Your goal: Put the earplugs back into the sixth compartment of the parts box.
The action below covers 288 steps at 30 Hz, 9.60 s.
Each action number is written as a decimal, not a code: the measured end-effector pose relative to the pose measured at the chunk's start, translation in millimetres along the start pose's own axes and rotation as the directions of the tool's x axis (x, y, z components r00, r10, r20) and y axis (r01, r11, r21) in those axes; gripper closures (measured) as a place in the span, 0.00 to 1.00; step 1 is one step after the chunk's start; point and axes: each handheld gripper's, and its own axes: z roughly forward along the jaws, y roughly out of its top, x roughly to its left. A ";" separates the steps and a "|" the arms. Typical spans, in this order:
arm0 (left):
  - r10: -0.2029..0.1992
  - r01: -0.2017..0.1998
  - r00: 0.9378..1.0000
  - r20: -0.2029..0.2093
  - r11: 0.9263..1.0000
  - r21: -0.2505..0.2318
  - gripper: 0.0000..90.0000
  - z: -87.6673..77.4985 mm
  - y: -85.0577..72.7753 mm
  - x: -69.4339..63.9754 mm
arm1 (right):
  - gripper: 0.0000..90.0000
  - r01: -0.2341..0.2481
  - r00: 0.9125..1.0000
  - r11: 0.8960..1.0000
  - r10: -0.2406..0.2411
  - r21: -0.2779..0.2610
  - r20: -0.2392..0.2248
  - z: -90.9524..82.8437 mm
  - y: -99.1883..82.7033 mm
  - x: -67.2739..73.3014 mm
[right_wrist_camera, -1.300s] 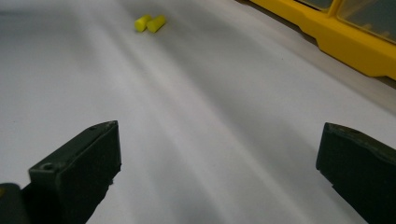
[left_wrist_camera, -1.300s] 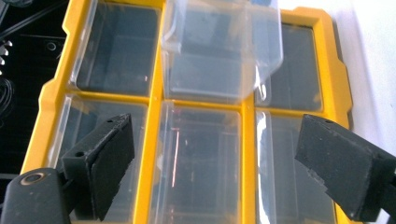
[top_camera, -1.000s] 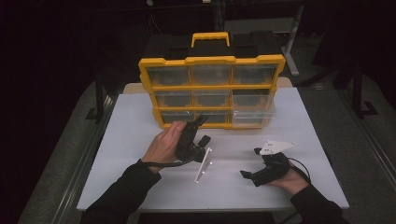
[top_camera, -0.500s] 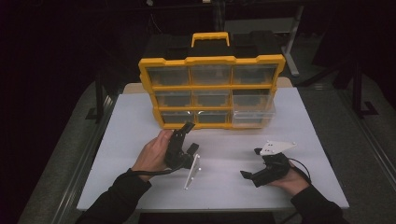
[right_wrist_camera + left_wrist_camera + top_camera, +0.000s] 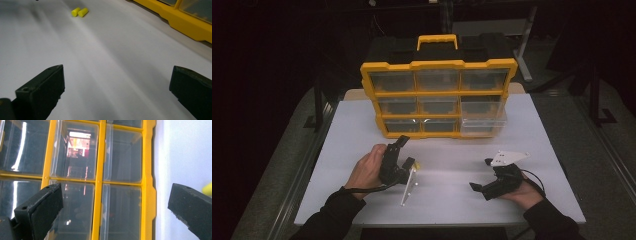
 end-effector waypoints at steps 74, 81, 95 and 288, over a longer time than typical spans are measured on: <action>-0.619 0.602 0.754 0.219 0.785 0.144 0.00 -6.8 -32.8 9.7 | 0.00 0.005 1.000 1.000 -0.005 0.006 0.004 1.4 -0.2 1.1; -0.654 0.637 0.718 0.238 0.756 0.154 0.00 -6.0 -34.3 10.6 | 0.00 0.004 1.000 1.000 -0.005 0.002 0.016 0.7 -0.1 0.6; -0.756 0.735 0.578 0.308 0.646 0.207 0.00 -2.8 -40.9 10.4 | 0.00 0.009 1.000 1.000 -0.009 0.009 0.008 2.0 -0.2 1.6; -0.921 0.884 0.133 0.366 0.277 0.376 0.00 -48.7 -93.5 4.4 | 0.63 0.024 0.981 0.982 0.013 0.186 -0.193 149.1 115.5 35.7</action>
